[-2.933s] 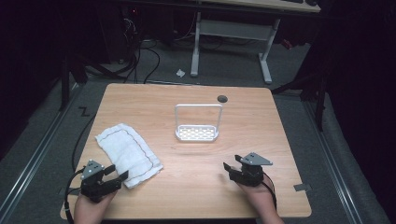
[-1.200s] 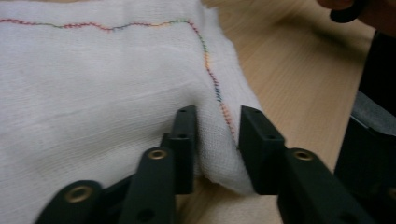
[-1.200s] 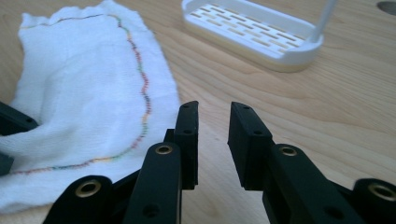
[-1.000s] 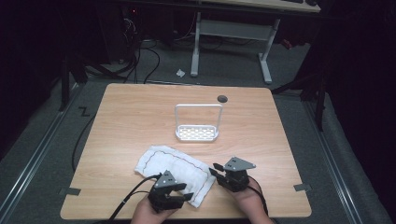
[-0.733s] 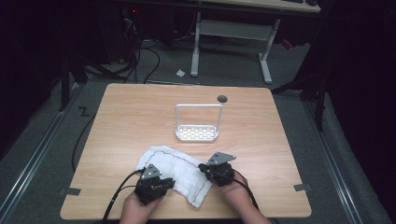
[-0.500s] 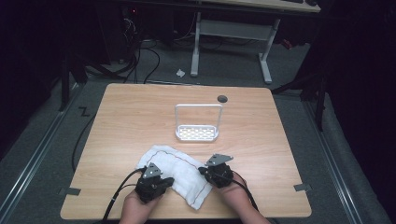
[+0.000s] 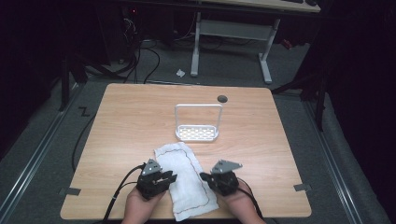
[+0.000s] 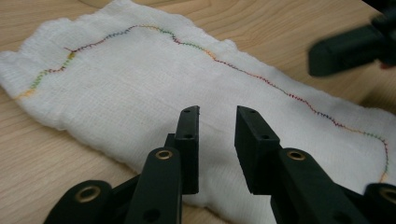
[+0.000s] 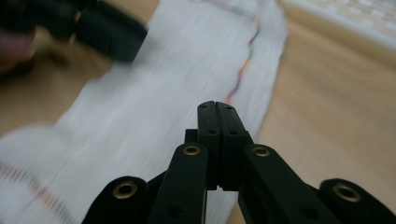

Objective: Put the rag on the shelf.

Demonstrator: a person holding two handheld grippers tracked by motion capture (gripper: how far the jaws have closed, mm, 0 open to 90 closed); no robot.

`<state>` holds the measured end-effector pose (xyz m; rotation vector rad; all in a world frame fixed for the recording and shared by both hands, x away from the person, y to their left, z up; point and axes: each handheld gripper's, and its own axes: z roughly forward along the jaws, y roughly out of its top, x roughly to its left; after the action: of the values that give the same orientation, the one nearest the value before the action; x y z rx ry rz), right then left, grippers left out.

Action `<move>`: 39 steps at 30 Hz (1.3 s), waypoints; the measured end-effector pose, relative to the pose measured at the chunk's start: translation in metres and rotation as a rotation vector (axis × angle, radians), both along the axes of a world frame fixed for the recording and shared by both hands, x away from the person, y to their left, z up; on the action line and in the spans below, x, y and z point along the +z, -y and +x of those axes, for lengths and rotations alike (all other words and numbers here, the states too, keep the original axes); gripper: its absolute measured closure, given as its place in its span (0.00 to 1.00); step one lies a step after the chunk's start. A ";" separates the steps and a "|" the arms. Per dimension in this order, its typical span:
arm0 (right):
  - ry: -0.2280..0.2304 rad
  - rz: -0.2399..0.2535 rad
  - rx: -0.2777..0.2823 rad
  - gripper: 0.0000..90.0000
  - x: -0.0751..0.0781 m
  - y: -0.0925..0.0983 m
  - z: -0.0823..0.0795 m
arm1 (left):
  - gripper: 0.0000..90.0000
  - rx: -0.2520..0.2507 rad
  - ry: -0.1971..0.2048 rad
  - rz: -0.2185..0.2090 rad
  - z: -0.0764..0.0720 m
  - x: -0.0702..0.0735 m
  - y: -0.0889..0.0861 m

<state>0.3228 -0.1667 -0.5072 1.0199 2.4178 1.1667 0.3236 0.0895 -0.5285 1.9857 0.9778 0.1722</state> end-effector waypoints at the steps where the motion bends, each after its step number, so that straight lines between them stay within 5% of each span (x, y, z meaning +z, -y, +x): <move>1: -0.005 0.011 -0.012 1.00 0.001 -0.004 0.012 | 0.82 -0.004 -0.006 0.020 0.001 -0.002 0.003; 2: -0.005 0.011 -0.012 1.00 0.001 -0.004 0.012 | 0.83 -0.004 -0.006 0.020 0.001 -0.002 0.003; 4: -0.024 -0.029 -0.021 1.00 -0.005 -0.022 0.040 | 0.84 -0.008 0.000 0.044 -0.002 -0.007 0.006; 7: -0.033 -0.111 0.006 1.00 -0.019 -0.034 0.049 | 0.84 -0.028 -0.007 0.046 -0.006 -0.006 0.003; 10: -0.024 -0.090 0.018 1.00 -0.021 -0.029 0.036 | 0.84 -0.048 -0.017 0.053 -0.012 -0.005 0.000; 15: -0.036 -0.053 0.032 1.00 -0.024 -0.008 -0.008 | 0.83 -0.077 -0.033 0.031 -0.018 -0.006 0.002; 18: -0.031 -0.043 0.024 0.94 -0.024 0.000 -0.019 | 0.76 -0.077 -0.056 -0.014 -0.007 -0.004 0.001; 21: -0.006 -0.003 -0.022 0.84 -0.020 0.007 -0.016 | 0.65 0.021 -0.011 -0.027 0.015 0.001 -0.007; 24: 0.009 0.016 -0.060 0.78 -0.017 0.017 -0.009 | 0.53 0.088 -0.029 -0.046 0.035 0.001 -0.014; 25: 0.010 0.023 -0.072 0.77 -0.017 0.021 -0.007 | 0.51 0.111 -0.050 -0.062 0.053 0.000 -0.014; 27: 0.012 0.036 -0.098 0.74 -0.017 0.027 -0.003 | 0.50 0.113 -0.058 -0.021 0.065 -0.003 -0.008; 31: 0.011 0.069 -0.124 0.70 -0.017 0.031 0.003 | 0.58 0.110 -0.059 0.007 0.073 -0.005 -0.002; 34: -0.010 0.080 -0.135 0.69 -0.017 0.025 0.013 | 0.71 0.076 -0.074 -0.022 0.071 -0.008 0.001; 39: -0.059 0.040 -0.143 0.60 -0.023 0.014 0.038 | 0.80 0.055 -0.080 -0.023 0.069 -0.008 0.001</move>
<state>0.3607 -0.1808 -0.5298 1.2334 2.3304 1.1551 0.3924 0.0889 -0.5370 1.9587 1.0822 0.1123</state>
